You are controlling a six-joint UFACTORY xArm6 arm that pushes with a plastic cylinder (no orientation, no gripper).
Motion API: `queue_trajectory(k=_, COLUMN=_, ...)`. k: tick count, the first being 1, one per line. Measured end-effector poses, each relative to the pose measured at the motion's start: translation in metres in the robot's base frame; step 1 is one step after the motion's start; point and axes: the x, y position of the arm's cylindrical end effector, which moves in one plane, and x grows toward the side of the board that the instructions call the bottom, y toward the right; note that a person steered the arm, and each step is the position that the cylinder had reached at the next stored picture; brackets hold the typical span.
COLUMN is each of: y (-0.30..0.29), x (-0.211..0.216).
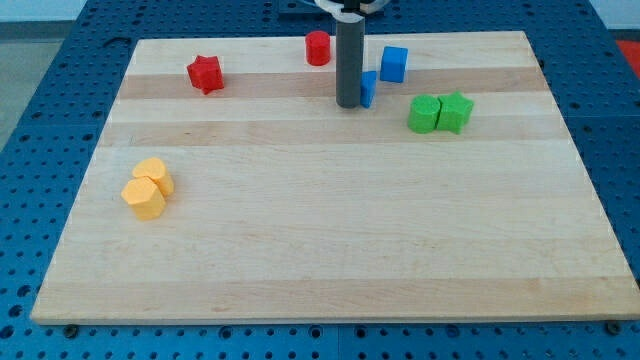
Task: Push blue triangle below to the blue cube
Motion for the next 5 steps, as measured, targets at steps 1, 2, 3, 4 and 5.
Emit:
queue_trajectory(k=1, y=0.0002, x=-0.0017)
queue_trajectory(k=2, y=0.0002, x=-0.0036)
queue_trajectory(k=3, y=0.0002, x=-0.0098)
queue_trajectory(k=4, y=0.0002, x=-0.0113)
queue_trajectory(k=5, y=-0.0034, x=-0.0113)
